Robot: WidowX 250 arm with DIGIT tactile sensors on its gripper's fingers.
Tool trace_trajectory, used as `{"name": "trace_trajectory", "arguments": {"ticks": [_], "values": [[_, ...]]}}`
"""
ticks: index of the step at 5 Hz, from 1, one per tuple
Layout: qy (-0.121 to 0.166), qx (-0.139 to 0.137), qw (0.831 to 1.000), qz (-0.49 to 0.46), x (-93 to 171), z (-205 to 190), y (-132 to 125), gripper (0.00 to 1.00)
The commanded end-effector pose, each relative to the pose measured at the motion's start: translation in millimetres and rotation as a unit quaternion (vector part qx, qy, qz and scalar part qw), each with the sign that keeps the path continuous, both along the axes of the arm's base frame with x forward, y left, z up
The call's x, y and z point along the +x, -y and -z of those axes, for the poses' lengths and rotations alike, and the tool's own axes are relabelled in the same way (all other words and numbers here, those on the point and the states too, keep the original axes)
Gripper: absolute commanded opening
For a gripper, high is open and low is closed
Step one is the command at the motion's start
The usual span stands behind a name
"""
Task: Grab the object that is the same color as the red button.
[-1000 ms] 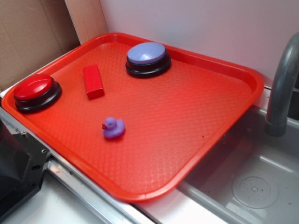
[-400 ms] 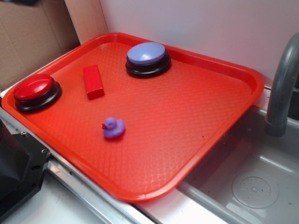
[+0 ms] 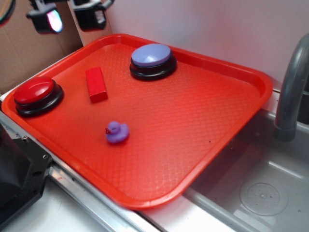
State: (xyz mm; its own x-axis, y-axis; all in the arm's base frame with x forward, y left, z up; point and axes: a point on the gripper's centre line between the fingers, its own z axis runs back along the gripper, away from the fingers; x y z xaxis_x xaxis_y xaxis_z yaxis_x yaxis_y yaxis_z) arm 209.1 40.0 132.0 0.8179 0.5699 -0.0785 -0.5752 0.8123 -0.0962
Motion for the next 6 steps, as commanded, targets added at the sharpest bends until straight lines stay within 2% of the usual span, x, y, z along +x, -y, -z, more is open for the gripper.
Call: {"name": "trace_trajectory", "arguments": {"ticks": [1, 2, 3, 6], "values": [[0.066, 0.071, 0.982, -0.164, -17.9, 42.3, -47.5, 1.0], [0.058, 0.067, 0.985, -0.148, -9.0, 60.4, -52.6, 1.0], [0.054, 0.055, 0.988, -0.135, -0.4, 72.9, -44.3, 1.0], [0.013, 0.053, 0.989, -0.135, 11.2, 107.3, -26.4, 1.0]]}}
